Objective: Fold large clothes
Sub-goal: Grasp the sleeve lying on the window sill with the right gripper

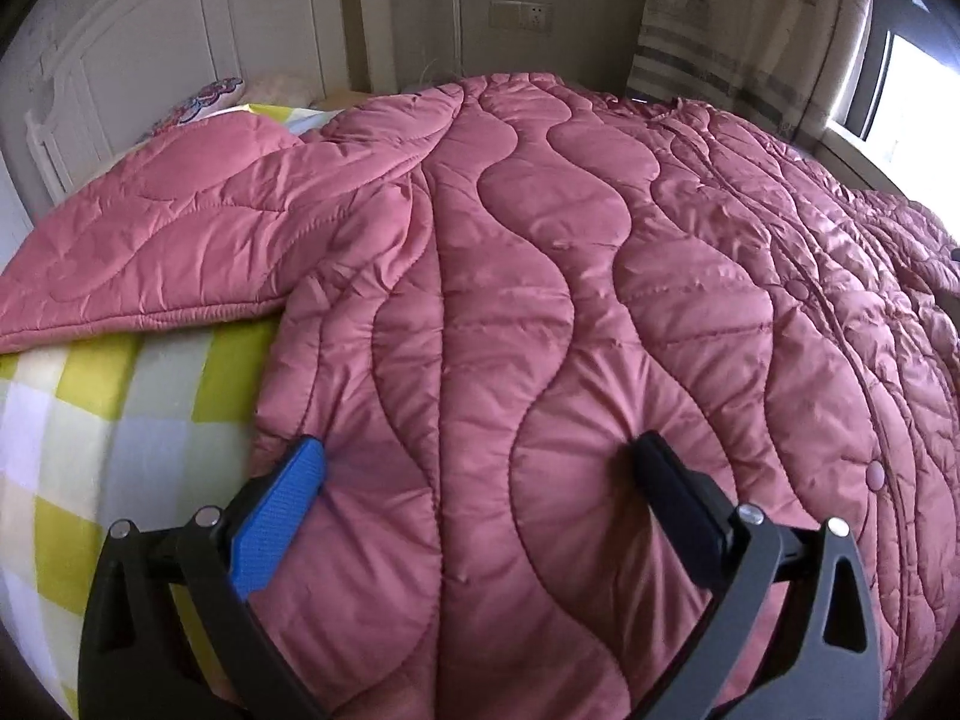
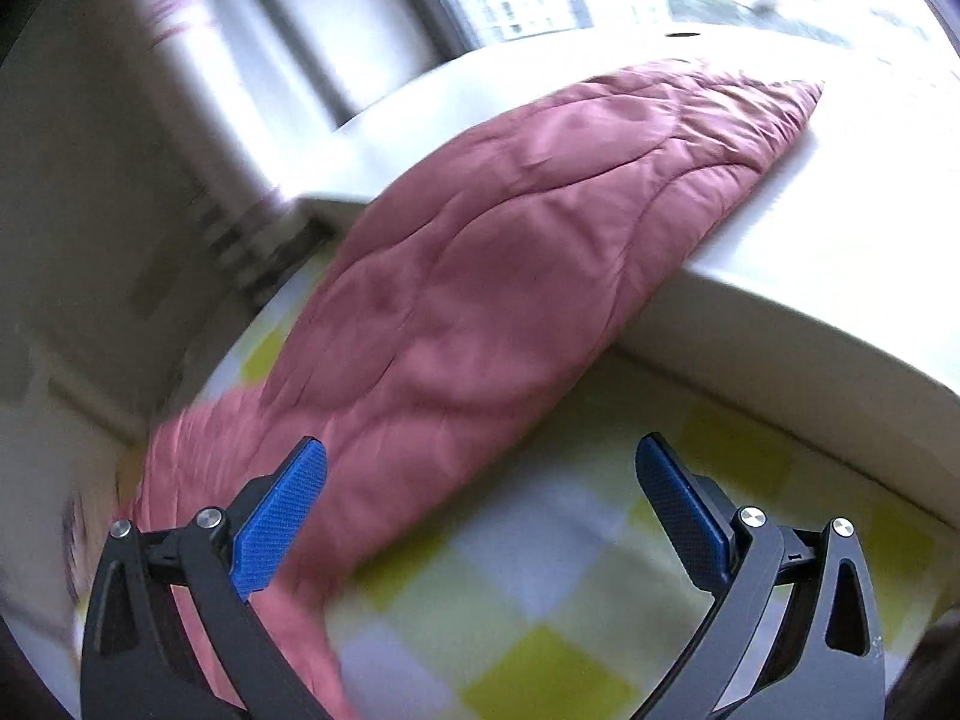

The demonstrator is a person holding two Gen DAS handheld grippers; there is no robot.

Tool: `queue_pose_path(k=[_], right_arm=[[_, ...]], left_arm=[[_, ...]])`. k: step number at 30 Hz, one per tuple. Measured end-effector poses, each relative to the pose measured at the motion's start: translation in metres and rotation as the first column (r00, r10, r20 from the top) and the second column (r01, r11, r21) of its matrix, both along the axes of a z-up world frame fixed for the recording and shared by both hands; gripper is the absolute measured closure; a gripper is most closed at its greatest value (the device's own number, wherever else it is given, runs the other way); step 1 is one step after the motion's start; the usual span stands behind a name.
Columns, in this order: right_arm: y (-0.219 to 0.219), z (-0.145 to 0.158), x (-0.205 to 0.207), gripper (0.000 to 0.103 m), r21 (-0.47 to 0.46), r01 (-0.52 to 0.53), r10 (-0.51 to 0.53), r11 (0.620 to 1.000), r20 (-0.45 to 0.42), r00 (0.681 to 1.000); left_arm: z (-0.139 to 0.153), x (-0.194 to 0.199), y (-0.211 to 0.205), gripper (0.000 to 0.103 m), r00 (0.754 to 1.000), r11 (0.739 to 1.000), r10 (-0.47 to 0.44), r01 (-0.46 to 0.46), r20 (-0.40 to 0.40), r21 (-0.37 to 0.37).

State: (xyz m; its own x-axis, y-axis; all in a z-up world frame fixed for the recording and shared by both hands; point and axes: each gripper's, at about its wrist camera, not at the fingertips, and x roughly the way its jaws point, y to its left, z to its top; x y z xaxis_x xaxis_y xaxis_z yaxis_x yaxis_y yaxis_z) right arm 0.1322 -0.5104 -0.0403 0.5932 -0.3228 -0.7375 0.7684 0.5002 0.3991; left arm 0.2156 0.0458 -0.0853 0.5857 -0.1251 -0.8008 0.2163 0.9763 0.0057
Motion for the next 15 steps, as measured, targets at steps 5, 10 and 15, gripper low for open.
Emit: queue_pose_path(k=[5, 10, 15], right_arm=[[0.001, 0.018, 0.007, 0.069, -0.135, -0.002, 0.009, 0.991, 0.046, 0.999], [0.087, 0.065, 0.041, 0.076, -0.523, -0.197, 0.191, 0.829, -0.066, 0.979], [0.233, 0.053, 0.078, 0.074, -0.733, -0.569, 0.47, 0.372, -0.38, 0.797]], left_arm=[[-0.001, 0.011, 0.002, 0.002, 1.0, 1.0, 0.0, 0.0, 0.0, -0.001], [-0.001, 0.009, 0.002, 0.002, 1.0, 1.0, 0.0, 0.0, 0.001, 0.0], [-0.001, 0.011, 0.003, 0.002, 1.0, 1.0, 0.0, 0.0, 0.0, -0.001]])
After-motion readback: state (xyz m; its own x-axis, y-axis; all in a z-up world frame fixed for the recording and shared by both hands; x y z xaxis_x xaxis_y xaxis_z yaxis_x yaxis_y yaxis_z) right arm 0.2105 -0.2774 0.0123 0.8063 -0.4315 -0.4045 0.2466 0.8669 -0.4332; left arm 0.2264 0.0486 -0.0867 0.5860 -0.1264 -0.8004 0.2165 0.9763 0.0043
